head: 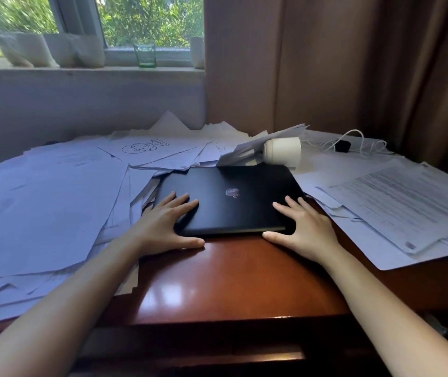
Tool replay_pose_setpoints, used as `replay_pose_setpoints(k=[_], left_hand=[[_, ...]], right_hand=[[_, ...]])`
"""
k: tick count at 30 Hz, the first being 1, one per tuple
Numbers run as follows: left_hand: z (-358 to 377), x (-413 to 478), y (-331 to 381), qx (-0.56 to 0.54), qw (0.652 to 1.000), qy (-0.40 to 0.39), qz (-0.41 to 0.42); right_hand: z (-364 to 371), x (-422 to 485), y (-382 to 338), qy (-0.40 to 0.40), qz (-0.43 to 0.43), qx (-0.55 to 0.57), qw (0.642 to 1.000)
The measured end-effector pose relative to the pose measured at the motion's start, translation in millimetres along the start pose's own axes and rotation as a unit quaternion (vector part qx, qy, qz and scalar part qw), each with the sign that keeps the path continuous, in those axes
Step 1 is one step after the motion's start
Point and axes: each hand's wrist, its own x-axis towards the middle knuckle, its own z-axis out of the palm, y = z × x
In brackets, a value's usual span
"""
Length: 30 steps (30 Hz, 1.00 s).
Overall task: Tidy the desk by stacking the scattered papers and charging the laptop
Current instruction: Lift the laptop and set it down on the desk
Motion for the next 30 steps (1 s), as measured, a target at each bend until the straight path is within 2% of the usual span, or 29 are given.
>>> replay_pose_setpoints(k=[4, 9, 13, 18, 23, 30], left_hand=[[-0.5, -9.3, 3.3, -0.041, 0.999, 0.015, 0.004], [1.5, -15.7, 5.8, -0.049, 0.998, 0.031, 0.010], [4.5, -9.8, 5.7, -0.002, 0.999, 0.047, 0.000], [6.2, -6.6, 4.8, 0.023, 0.998, 0.060, 0.007], [9.0, -4.5, 3.2, 0.035, 0.997, 0.070, 0.005], [10.0, -11.1, 6.7, -0.013, 0.995, 0.103, 0.006]], right_hand=[[-0.4, -6.3, 2.9, 0.013, -0.012, 0.053, 0.998], [0.0, -11.2, 3.5, 0.012, -0.033, 0.045, 0.998], [-0.8, -5.4, -13.1, -0.016, -0.044, -0.053, 0.997], [2.2, 9.3, -47.8, -0.046, -0.123, -0.135, 0.982], [1.8, 14.0, -54.2, -0.040, -0.190, -0.228, 0.954], [25.4, 24.2, -42.8, 0.125, -0.321, -0.257, 0.903]])
